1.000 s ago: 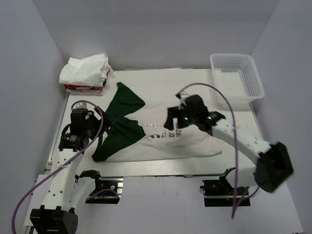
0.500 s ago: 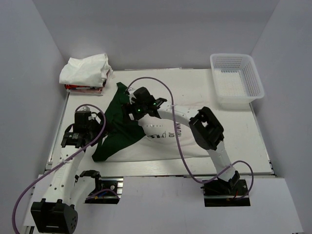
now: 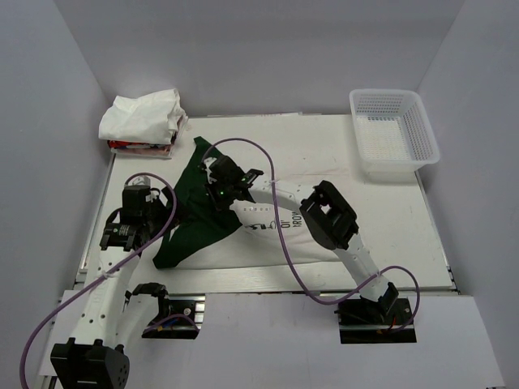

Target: Fold and stack the t-shirts

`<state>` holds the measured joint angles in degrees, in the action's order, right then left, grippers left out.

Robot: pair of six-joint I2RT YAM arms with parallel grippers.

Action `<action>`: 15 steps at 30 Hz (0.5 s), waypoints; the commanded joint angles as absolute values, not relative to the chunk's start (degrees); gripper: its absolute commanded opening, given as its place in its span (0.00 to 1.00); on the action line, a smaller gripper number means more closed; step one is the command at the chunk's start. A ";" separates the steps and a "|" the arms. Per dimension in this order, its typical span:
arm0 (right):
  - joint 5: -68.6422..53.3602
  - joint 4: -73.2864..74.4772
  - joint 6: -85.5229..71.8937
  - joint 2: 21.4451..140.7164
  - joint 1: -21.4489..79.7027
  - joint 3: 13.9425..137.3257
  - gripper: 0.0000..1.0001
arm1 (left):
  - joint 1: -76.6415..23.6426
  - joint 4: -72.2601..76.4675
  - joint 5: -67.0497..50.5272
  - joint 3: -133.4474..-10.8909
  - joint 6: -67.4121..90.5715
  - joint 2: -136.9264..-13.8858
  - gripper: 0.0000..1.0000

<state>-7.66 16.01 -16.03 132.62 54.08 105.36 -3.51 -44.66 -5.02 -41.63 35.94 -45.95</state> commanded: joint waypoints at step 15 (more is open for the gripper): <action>23.43 19.77 -8.17 124.63 62.13 107.75 0.00 | -3.69 -43.15 -5.54 -41.31 35.24 -46.14 1.00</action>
